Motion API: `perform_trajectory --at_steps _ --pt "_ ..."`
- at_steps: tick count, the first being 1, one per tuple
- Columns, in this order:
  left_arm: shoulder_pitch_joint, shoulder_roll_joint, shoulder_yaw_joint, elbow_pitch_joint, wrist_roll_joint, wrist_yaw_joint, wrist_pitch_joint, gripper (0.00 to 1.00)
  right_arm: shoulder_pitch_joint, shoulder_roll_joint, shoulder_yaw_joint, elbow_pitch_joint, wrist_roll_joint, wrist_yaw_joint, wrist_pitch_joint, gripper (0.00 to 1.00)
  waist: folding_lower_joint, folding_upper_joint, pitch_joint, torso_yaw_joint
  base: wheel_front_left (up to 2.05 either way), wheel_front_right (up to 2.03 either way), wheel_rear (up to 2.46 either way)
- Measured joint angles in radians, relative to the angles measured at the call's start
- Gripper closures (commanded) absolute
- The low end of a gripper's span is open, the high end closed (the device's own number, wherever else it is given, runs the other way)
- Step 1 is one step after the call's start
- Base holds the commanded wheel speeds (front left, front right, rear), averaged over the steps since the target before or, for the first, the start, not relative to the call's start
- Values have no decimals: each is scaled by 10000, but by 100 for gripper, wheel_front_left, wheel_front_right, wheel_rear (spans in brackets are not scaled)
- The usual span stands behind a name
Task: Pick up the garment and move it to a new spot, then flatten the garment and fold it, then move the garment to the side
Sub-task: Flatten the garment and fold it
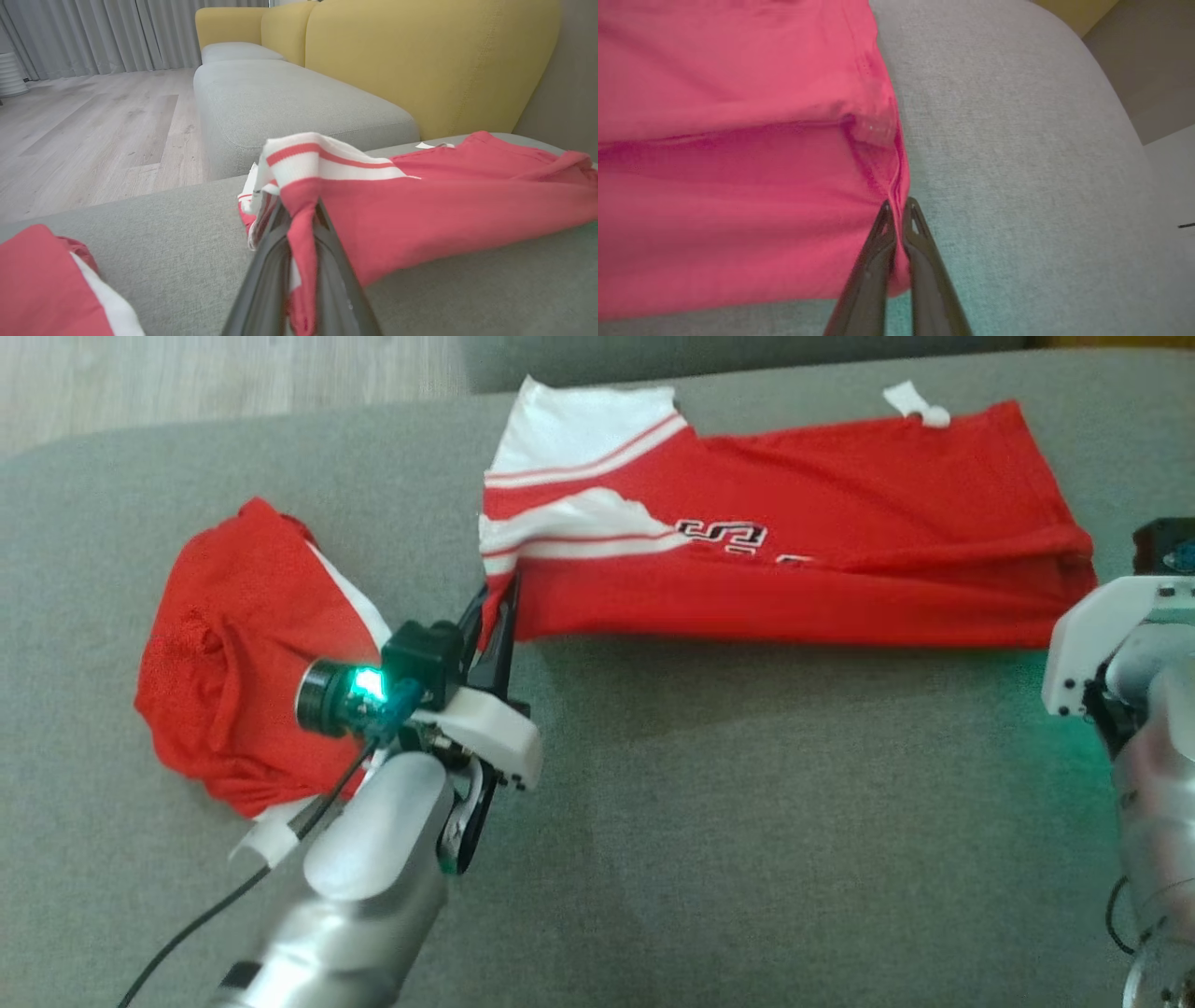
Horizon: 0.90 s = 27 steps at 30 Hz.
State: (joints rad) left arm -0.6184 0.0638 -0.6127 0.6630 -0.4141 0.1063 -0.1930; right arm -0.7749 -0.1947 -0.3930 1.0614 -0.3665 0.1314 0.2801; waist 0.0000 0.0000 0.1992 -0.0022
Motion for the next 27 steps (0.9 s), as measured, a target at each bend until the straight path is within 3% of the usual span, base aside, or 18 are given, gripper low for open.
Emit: perform_trajectory --at_steps 7,15,22,27 --pt "572 244 -236 368 -33 -10 458 100 106 -286 970 848 731 0 -84 100 -1 0 -750 -81 0 0 0" --pt "1430 449 -763 236 -138 -188 1758 100 238 -792 2378 1891 1946 0 253 100 -2 0 -1753 -101 0 0 0" --pt "2304 999 -1160 -869 -293 -276 3081 100 778 -986 3743 2276 3473 0 1020 100 -2 0 -2449 -104 0 0 0" --pt "2862 1415 -1383 -1822 -382 -236 3954 100 1194 -1233 4734 1827 4706 0 1340 100 -2 0 -2635 -189 0 0 0"
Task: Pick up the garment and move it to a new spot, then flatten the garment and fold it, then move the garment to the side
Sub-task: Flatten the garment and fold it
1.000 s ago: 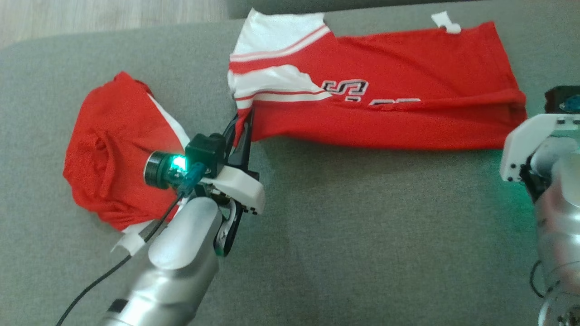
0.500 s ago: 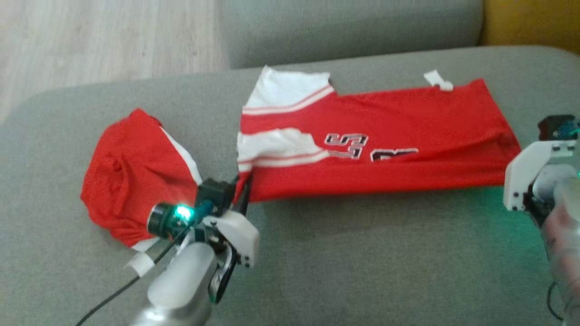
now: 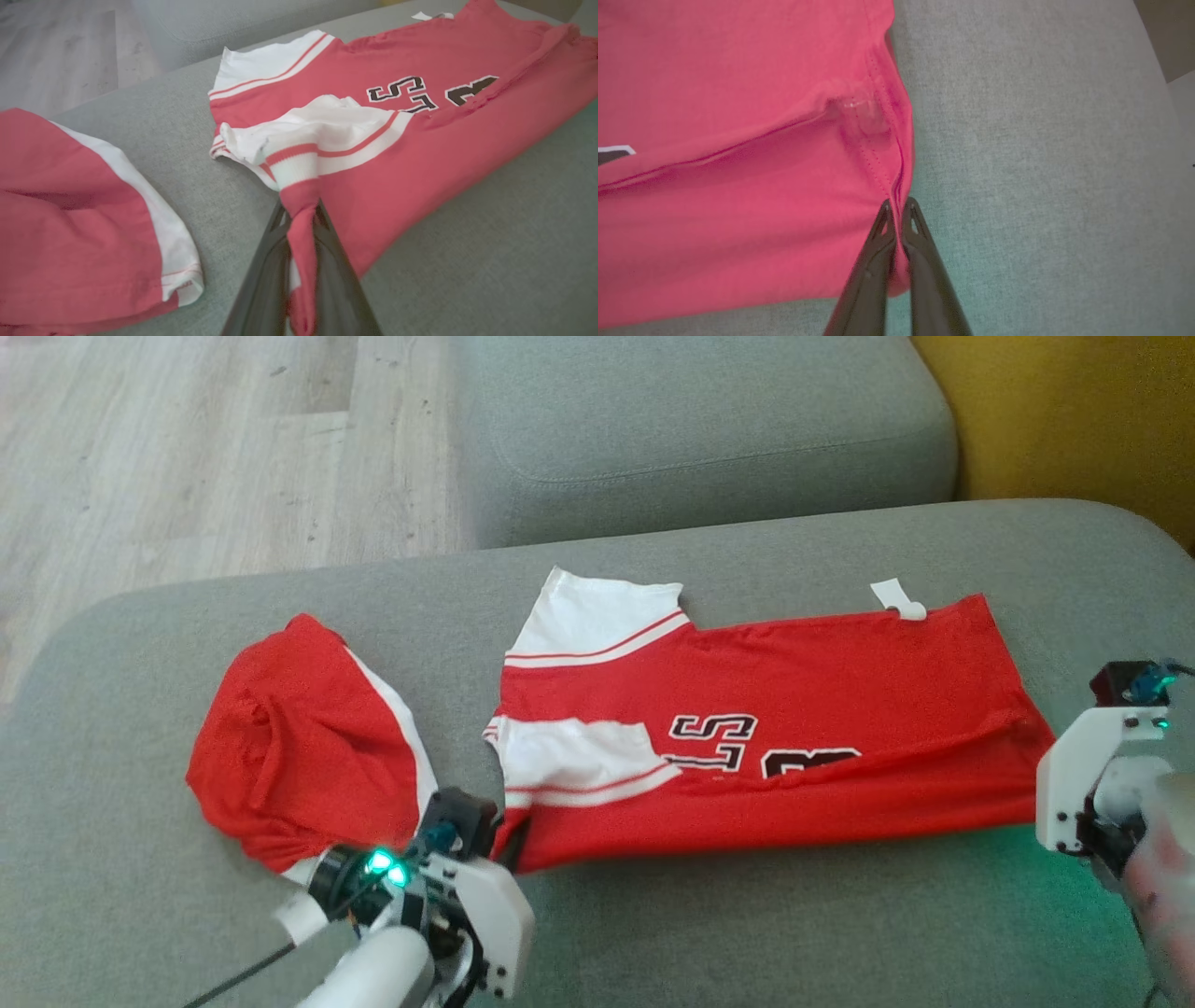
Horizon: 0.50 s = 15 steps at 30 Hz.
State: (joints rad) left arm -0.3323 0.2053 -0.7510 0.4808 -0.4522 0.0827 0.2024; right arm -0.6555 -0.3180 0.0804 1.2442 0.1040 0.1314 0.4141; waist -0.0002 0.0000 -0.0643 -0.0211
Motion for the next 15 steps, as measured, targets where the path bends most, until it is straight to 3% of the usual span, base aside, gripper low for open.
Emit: perform_trajectory --at_steps 7,13,14,15 --pt "561 412 -180 -989 -58 247 621 100 1279 -568 1135 -2065 2015 0 709 100 1 0 85 -165 0 0 0" --pt "559 451 -165 -1241 -58 414 577 100 2307 -1024 1108 -3850 3104 0 1087 100 2 0 314 -261 0 0 0" --pt "558 460 -161 -1231 -58 420 491 98 2431 -1039 970 -4125 3168 0 1032 77 2 0 356 -275 0 0 0" --pt "555 464 -157 -1216 -56 443 407 67 2537 -1039 790 -4360 3225 0 993 20 2 0 397 -285 0 0 0"
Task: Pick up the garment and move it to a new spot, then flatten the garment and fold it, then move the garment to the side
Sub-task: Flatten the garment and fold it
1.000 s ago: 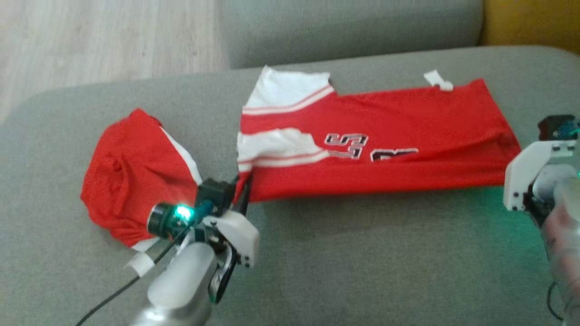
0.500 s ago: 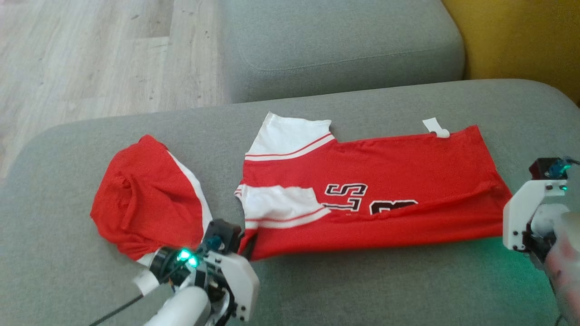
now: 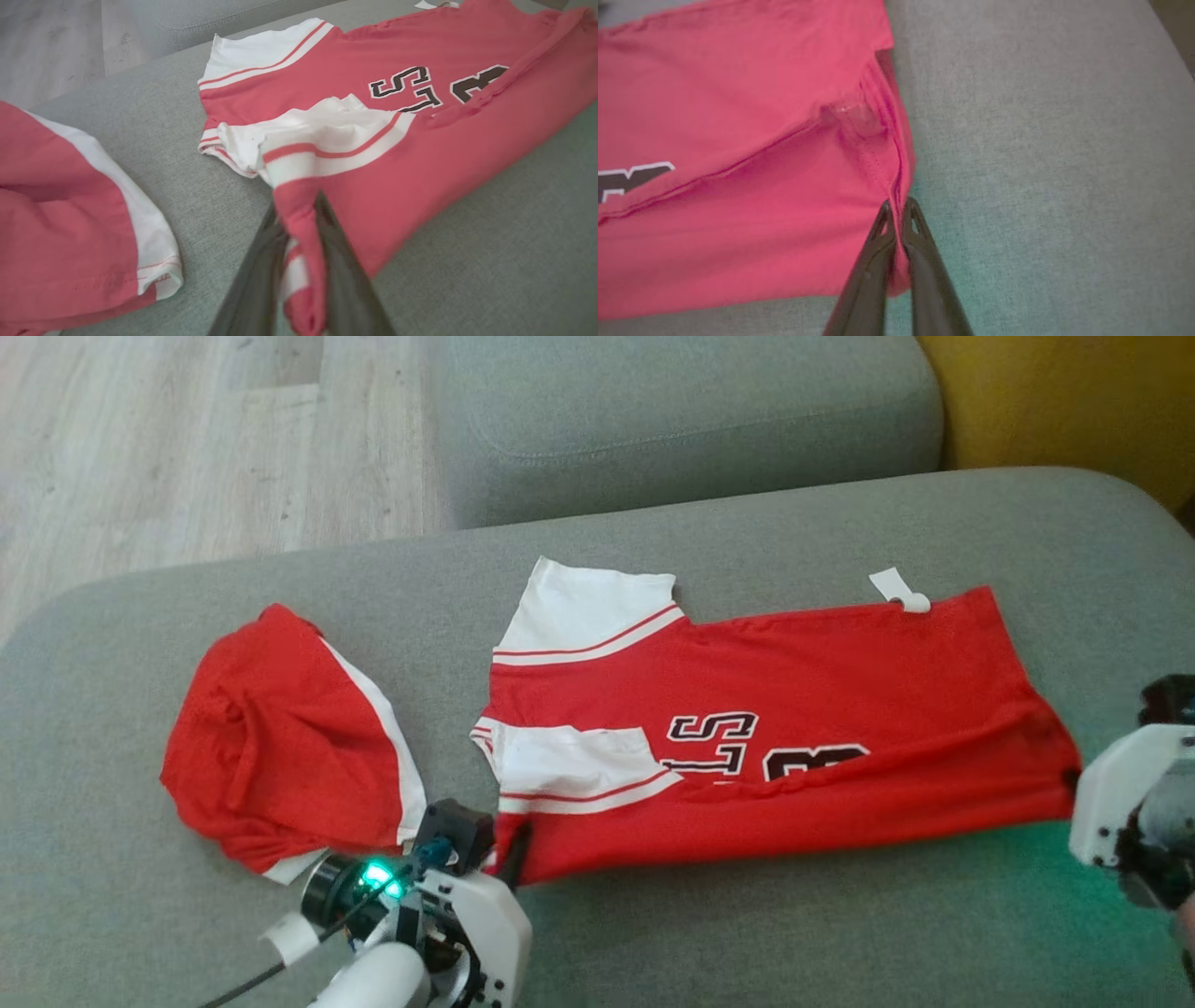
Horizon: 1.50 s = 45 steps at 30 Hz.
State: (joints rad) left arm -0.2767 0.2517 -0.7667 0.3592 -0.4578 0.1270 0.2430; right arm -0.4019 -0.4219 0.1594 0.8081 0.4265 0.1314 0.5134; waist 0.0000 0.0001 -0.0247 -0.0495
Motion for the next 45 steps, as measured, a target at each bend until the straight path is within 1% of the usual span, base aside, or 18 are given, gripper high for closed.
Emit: perform_trajectory --at_steps 1,2,5,7,9,13,14,17,22,24,25,28,31,34,35,36,40,45 --pt "-2 -4 0 15 0 50 -58 15 108 6 -232 -228 88 0 -71 0 0 0 38 -5 0 0 0" --pt "-4 -4 10 50 0 67 -127 0 214 15 -520 -468 150 0 -238 0 1 0 74 -5 0 0 0" --pt "-4 -21 117 111 0 238 -420 0 487 104 -1419 -1325 148 0 -832 0 1 0 161 -8 0 0 0" --pt "-26 -40 265 127 2 368 -756 0 597 382 -1988 -2013 142 0 -1319 0 0 0 204 -15 0 0 0" --pt "-48 -82 437 119 2 510 -1216 0 761 805 -2376 -2895 69 0 -1965 0 1 0 247 -12 0 0 0" --pt "-161 -222 993 -109 13 767 -2801 0 1271 1685 -2550 -4943 59 0 -3407 0 1 0 414 -26 0 0 0" --pt "-238 -301 1154 -186 8 763 -3260 0 1430 1868 -2548 -5379 27 0 -3766 0 1 0 461 -34 0 0 0" --pt "-458 -525 1662 -414 -86 805 -4460 0 2023 2111 -2566 -6337 -617 0 -4840 0 0 0 648 -69 0 0 0" --pt "-599 -654 1896 -604 -2 458 -4916 0 2615 2752 -2573 -6920 -1149 0 -6042 0 1 0 1029 -211 0 0 0" --pt "-778 -650 1925 -616 123 245 -4924 0 2609 2865 -2585 -7028 -1218 0 -6205 0 1 0 1195 -290 0 0 0" --pt "-778 -650 1925 -616 123 245 -4924 0 2609 2865 -2585 -7028 -1218 0 -6205 0 1 0 1195 -290 0 0 0" --pt "-1426 -525 1937 -571 257 -176 -4920 0 2573 2913 -2581 -7106 -1331 0 -6272 0 1 0 1477 -439 0 0 0" --pt "-2641 -190 1914 -276 353 -765 -4426 0 2400 2986 -2581 -7143 -1377 0 -6293 0 1 0 1817 -613 0 0 0" --pt "-4134 274 1689 412 454 -1576 -3172 0 2027 3131 -2535 -7152 -1446 0 -6383 0 2 -1 2176 -835 0 0 0" --pt "-4992 464 1586 1016 456 -1950 -2336 0 1757 3181 -2349 -7175 -1471 0 -6441 0 2 0 2402 -1028 0 0 0" --pt "-5358 552 1532 1340 447 -2105 -1994 0 1621 3208 -2257 -7179 -1471 0 -6489 0 2 -1 2514 -1143 0 0 0" --pt "-6382 809 1350 2734 232 -2422 -683 0 1186 3329 -1866 -7175 -1465 0 -6623 0 2 -1 2947 -1651 0 0 0" --pt "-7158 1294 1005 4242 -104 -2516 483 0 758 3473 -1360 -7177 -1459 0 -6734 0 2 -1 3485 -2324 0 0 0"
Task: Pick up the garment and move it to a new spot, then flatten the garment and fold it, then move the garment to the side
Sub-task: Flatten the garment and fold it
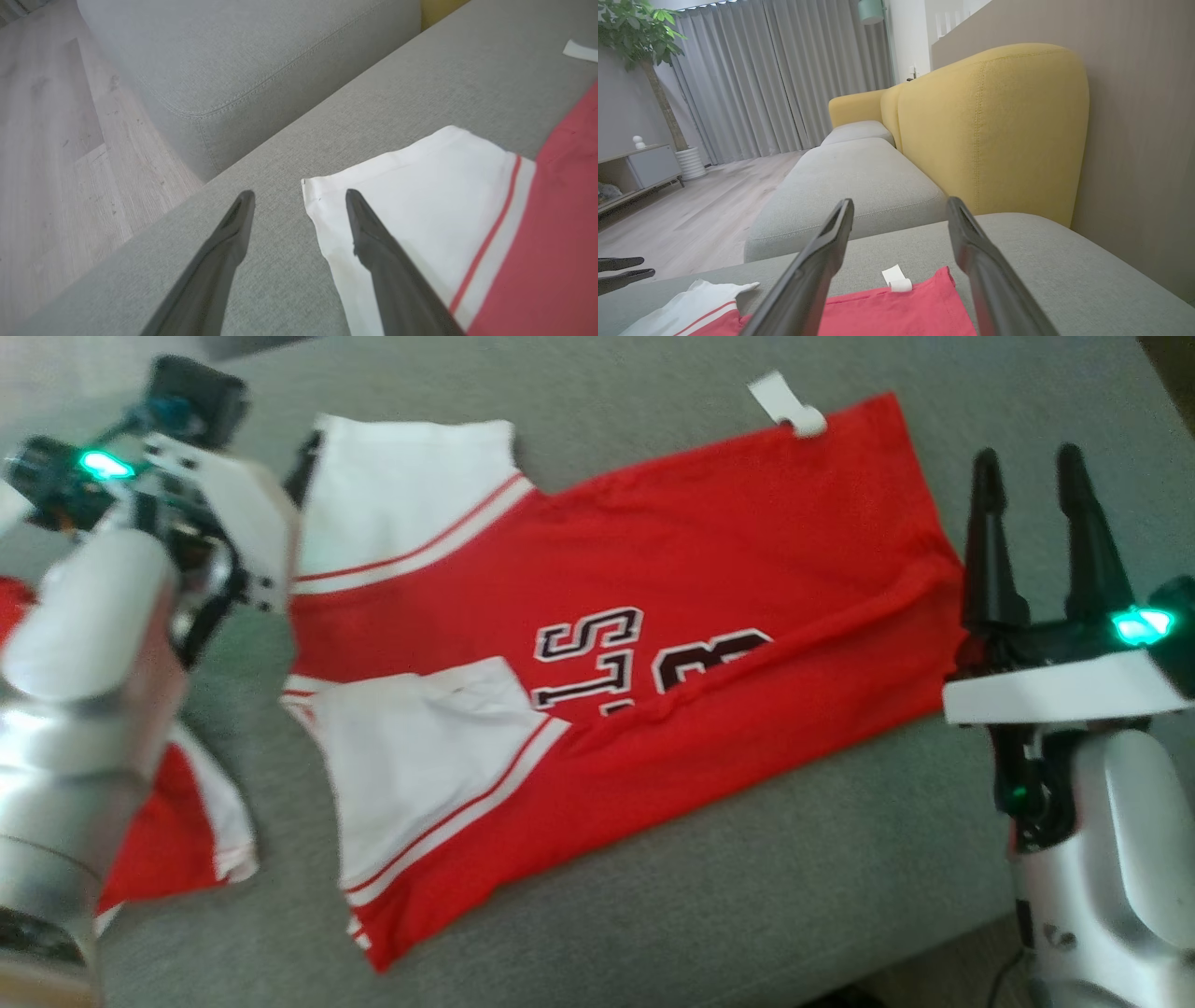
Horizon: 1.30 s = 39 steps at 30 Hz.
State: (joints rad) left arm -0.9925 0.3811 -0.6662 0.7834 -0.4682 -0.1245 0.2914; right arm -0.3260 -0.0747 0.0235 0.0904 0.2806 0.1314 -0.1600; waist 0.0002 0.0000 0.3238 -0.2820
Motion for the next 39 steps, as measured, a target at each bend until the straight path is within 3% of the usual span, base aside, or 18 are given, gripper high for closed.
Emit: perform_trajectory --at_steps 11,22,23,24,31,39 --pt "-919 479 -443 1668 -826 -79 688 0 -336 140 598 -33 115 0 -165 0 0 0 1006 -1092 0 0 0" --pt "-1237 456 -872 1718 -2105 -77 913 0 -337 203 550 192 176 0 -259 0 -2 0 1237 -1234 0 0 0" --pt "-1229 443 -980 1592 -2357 -77 1070 70 -337 205 523 217 171 0 -259 0 -2 0 1230 -1218 0 0 0" --pt "-1217 441 -1139 1409 -2583 -77 1191 100 -337 209 485 251 163 0 -257 0 -1 0 1217 -1195 0 0 0" --pt "-904 426 -1841 840 -3264 -79 633 100 -494 102 284 424 -293 0 -4 0 -2 0 918 -869 0 0 0" --pt "-831 -228 -2180 215 -3329 -79 -1645 100 -985 -1342 222 640 -523 0 1241 0 -3 0 302 40 0 0 0"
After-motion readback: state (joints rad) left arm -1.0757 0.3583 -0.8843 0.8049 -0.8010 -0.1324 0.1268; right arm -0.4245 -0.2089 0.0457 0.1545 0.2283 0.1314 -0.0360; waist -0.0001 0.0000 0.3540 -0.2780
